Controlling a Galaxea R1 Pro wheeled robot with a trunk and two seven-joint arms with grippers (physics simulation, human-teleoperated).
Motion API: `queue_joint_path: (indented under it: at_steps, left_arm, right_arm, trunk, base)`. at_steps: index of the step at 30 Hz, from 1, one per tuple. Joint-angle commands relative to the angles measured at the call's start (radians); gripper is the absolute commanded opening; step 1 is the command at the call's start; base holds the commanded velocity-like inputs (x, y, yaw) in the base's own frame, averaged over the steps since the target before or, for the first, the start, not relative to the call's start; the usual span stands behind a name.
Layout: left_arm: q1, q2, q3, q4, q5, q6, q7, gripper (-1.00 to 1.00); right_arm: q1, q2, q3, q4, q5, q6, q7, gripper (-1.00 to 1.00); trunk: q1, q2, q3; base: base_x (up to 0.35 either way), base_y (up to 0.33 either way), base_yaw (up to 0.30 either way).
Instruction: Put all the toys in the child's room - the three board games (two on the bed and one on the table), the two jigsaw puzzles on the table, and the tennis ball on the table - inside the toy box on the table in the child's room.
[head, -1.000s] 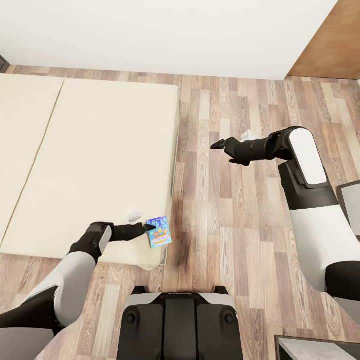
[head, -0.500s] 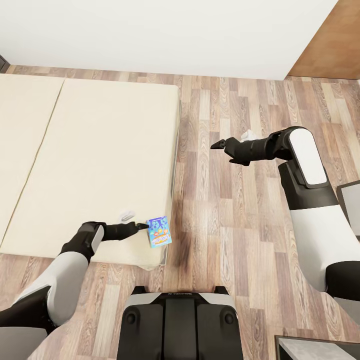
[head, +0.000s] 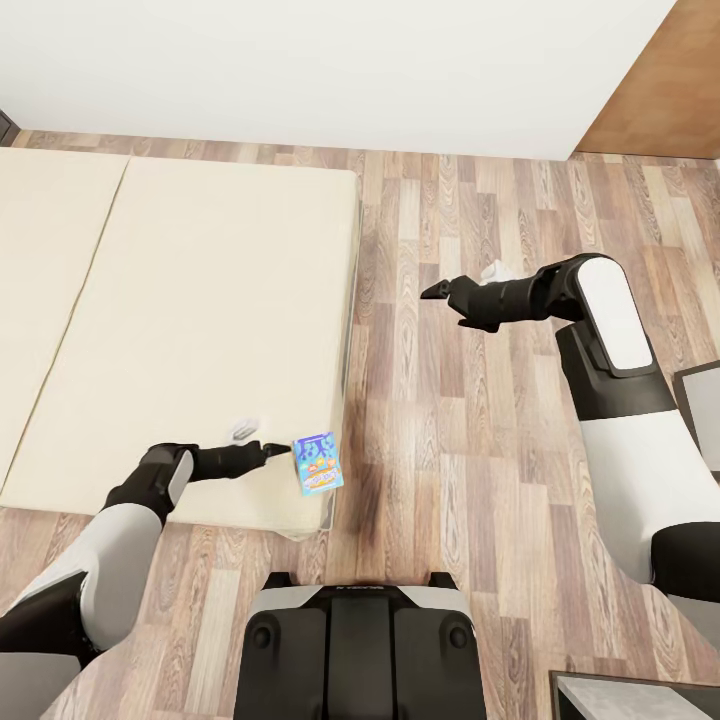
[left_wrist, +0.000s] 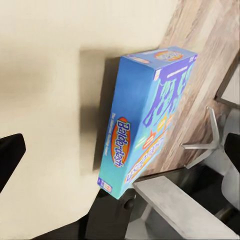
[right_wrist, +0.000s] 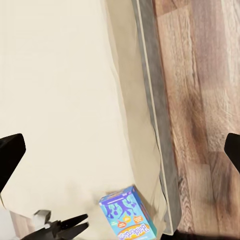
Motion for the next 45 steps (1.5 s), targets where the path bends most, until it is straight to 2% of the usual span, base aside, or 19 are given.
queue_joint_path:
  at_steps: [1,5,6,15,17,21,24,25,27,28,29,32,34,38,39,45]
  left_arm:
    - [-0.001,0.002,0.008,-0.001,-0.011,0.010,-0.026,1.00]
    - [-0.001,0.015,0.008,-0.004,-0.011,0.026,-0.099,1.00]
    - [-0.001,0.024,0.006,-0.009,-0.011,0.035,-0.134,1.00]
    - [0.000,0.061,0.004,-0.033,-0.015,0.069,-0.266,1.00]
    - [0.000,0.066,0.003,-0.035,-0.015,0.072,-0.279,1.00]
    - [0.002,0.091,0.000,-0.038,-0.014,0.107,-0.365,1.00]
    - [0.004,0.104,-0.001,-0.038,-0.015,0.129,-0.445,1.00]
    - [0.005,0.112,-0.002,-0.039,-0.018,0.138,-0.508,1.00]
    - [0.008,0.125,-0.002,-0.040,-0.021,0.145,-0.575,1.00]
    - [0.009,0.134,-0.003,-0.041,-0.022,0.147,-0.607,1.00]
    - [0.010,0.151,-0.005,-0.042,-0.024,0.151,-0.667,1.00]
    - [0.012,0.178,-0.006,-0.043,-0.025,0.154,-0.737,1.00]
    - [0.015,0.193,-0.006,-0.043,-0.025,0.156,-0.764,1.00]
    - [0.026,0.230,-0.007,-0.044,-0.024,0.159,-0.764,1.00]
    - [0.039,0.256,-0.007,-0.044,-0.020,0.160,-0.764,1.00]
    - [0.063,0.273,-0.007,-0.045,-0.018,0.160,-0.764,1.00]
  right_arm:
    - [-0.001,-0.001,0.002,0.000,-0.009,0.001,-0.010,1.00]
    - [-0.001,-0.001,0.003,0.003,-0.009,0.001,-0.010,1.00]
    - [0.000,-0.002,0.003,0.004,-0.009,0.001,-0.010,1.00]
    - [0.004,-0.002,0.004,0.006,-0.009,0.001,-0.010,1.00]
    - [0.004,-0.002,0.004,0.006,-0.009,0.001,-0.010,1.00]
    - [0.007,-0.002,0.004,0.006,-0.009,0.001,-0.010,1.00]
    - [0.009,-0.002,0.005,0.006,-0.008,0.001,-0.010,1.00]
    - [0.010,-0.002,0.005,0.006,-0.008,0.001,-0.011,1.00]
    - [0.011,-0.002,0.005,0.006,-0.008,0.001,-0.011,1.00]
    - [0.012,-0.003,0.005,0.005,-0.008,0.001,-0.011,1.00]
    - [0.015,-0.003,0.005,0.005,-0.008,0.000,-0.012,1.00]
    - [0.021,-0.003,0.005,0.003,-0.008,0.000,-0.012,1.00]
    - [0.026,-0.003,0.005,0.003,-0.008,-0.001,-0.012,1.00]
    - [0.034,-0.004,0.005,0.003,-0.008,-0.001,-0.012,1.00]
    - [0.036,-0.004,0.005,0.004,-0.008,-0.001,-0.012,1.00]
    - [0.037,-0.004,0.006,0.001,-0.007,-0.002,-0.012,1.00]
  trunk:
    - [0.001,-0.002,-0.001]
    - [0.001,-0.002,-0.001]
    - [0.001,-0.002,-0.001]
    - [0.001,-0.002,-0.001]
    - [0.001,-0.002,-0.001]
    - [0.001,-0.002,-0.001]
    - [0.001,-0.002,-0.001]
    - [0.001,-0.002,-0.001]
    - [0.001,-0.002,-0.001]
    - [0.001,-0.002,-0.001]
    - [0.001,-0.002,-0.001]
    - [0.001,-0.002,-0.001]
    - [0.001,-0.002,-0.001]
    - [0.001,-0.002,-0.001]
    - [0.001,-0.002,-0.001]
    - [0.001,-0.002,-0.001]
  base:
    - [0.000,0.000,0.000]
    - [0.000,0.000,0.000]
    - [0.000,0.000,0.000]
    - [0.000,0.000,0.000]
    - [0.000,0.000,0.000]
    - [0.000,0.000,0.000]
    - [0.000,0.000,0.000]
    - [0.000,0.000,0.000]
    - [0.000,0.000,0.000]
    - [0.000,0.000,0.000]
    - [0.000,0.000,0.000]
    - [0.000,0.000,0.000]
    - [0.000,0.000,0.000]
    - [0.000,0.000,0.000]
    - [0.000,0.000,0.000]
    - [0.000,0.000,0.000]
